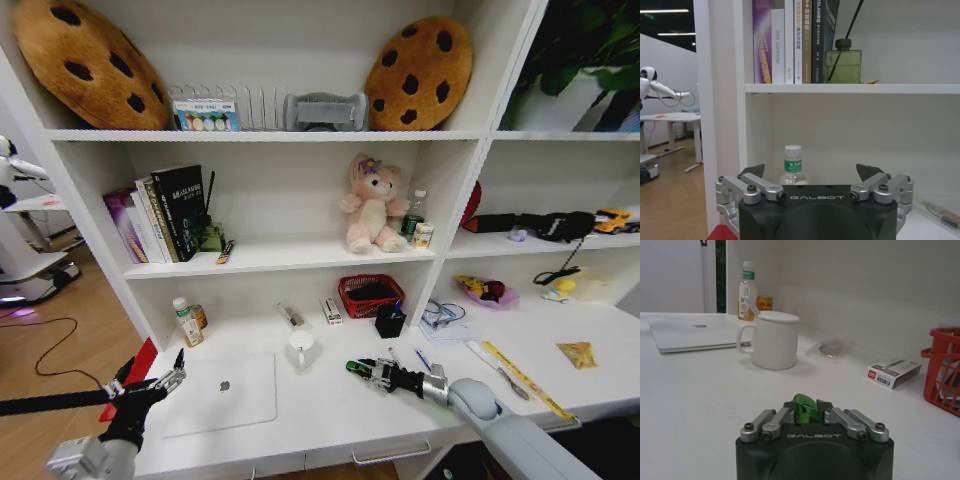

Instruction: Organize the objects on the table.

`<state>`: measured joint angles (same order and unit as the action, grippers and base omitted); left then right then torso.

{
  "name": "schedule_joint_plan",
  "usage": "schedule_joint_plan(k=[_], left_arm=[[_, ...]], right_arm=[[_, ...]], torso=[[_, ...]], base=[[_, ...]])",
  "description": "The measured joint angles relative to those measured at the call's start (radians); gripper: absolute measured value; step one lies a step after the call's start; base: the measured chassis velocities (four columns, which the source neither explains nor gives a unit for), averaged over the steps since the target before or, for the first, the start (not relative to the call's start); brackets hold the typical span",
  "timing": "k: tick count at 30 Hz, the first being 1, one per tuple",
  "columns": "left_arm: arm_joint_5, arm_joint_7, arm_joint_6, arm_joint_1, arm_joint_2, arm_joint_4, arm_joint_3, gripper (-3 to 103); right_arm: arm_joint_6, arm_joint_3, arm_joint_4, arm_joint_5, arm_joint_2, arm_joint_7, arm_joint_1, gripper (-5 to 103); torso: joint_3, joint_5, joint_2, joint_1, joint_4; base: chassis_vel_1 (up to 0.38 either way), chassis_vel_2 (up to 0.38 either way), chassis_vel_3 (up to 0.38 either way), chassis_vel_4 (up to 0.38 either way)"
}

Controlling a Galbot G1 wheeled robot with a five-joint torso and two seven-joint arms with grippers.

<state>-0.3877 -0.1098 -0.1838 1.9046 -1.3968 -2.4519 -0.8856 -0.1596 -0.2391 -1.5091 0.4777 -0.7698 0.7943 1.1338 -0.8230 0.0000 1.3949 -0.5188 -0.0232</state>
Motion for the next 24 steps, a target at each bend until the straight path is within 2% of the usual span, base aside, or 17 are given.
schedule_joint_plan(k=[1, 3, 4, 15, 16, 18, 20, 21, 22, 24], left_arm=[[0.000, 0.000, 0.000, 0.000, 0.000, 0.000, 0.000, 100], [0.000, 0.000, 0.000, 0.000, 0.000, 0.000, 0.000, 100], [0.000, 0.000, 0.000, 0.000, 0.000, 0.000, 0.000, 100], [0.000, 0.000, 0.000, 0.000, 0.000, 0.000, 0.000, 100], [0.000, 0.000, 0.000, 0.000, 0.000, 0.000, 0.000, 100], [0.000, 0.000, 0.000, 0.000, 0.000, 0.000, 0.000, 100], [0.000, 0.000, 0.000, 0.000, 0.000, 0.000, 0.000, 100], [0.000, 0.000, 0.000, 0.000, 0.000, 0.000, 0.000, 100], [0.000, 0.000, 0.000, 0.000, 0.000, 0.000, 0.000, 100], [0.000, 0.000, 0.000, 0.000, 0.000, 0.000, 0.000, 100]], right_arm=[[0.000, -0.004, -0.002, 0.001, 0.001, 0.001, 0.006, 14], [0.000, -0.008, -0.002, 0.000, 0.001, 0.002, 0.013, 14], [0.000, -0.011, -0.002, 0.000, -0.001, 0.003, 0.020, 4], [-0.015, -0.022, -0.003, 0.020, -0.011, 0.007, 0.040, -1], [-0.018, -0.025, -0.005, 0.030, -0.007, 0.007, 0.041, 9], [-0.021, -0.026, -0.006, 0.036, -0.004, 0.007, 0.041, 9], [-0.022, -0.033, -0.009, 0.053, 0.002, 0.007, 0.040, 20], [-0.022, -0.033, -0.009, 0.053, 0.002, 0.007, 0.040, 20], [-0.022, -0.036, -0.011, 0.061, 0.005, 0.007, 0.040, 31], [-0.022, -0.041, -0.011, 0.068, 0.008, 0.007, 0.040, 31]], torso=[[0.000, -0.0001, 0.000, 0.000, -0.0001], [0.000, -0.0001, 0.000, 0.000, 0.0001], [0.000, 0.0001, 0.000, 0.000, -0.0005], [0.000, 0.0001, 0.000, 0.000, -0.0001], [0.000, 0.0001, 0.000, 0.000, -0.0001], [0.000, 0.0001, 0.000, 0.000, -0.0001], [0.000, 0.0001, 0.000, 0.000, -0.0001], [0.000, 0.0001, 0.000, 0.000, -0.0001], [0.000, 0.0001, 0.000, 0.000, 0.0000], [0.000, 0.0001, 0.000, 0.000, -0.0001]], base=[[0.000, 0.000, 0.000, 0.000], [0.000, 0.000, 0.000, 0.000], [0.000, 0.000, 0.000, 0.000], [0.000, 0.000, 0.000, 0.000], [0.000, 0.000, 0.000, 0.000], [0.000, 0.000, 0.000, 0.000], [0.000, 0.000, 0.000, 0.000], [0.000, 0.000, 0.000, 0.000], [0.000, 0.000, 0.000, 0.000], [0.000, 0.000, 0.000, 0.000]])
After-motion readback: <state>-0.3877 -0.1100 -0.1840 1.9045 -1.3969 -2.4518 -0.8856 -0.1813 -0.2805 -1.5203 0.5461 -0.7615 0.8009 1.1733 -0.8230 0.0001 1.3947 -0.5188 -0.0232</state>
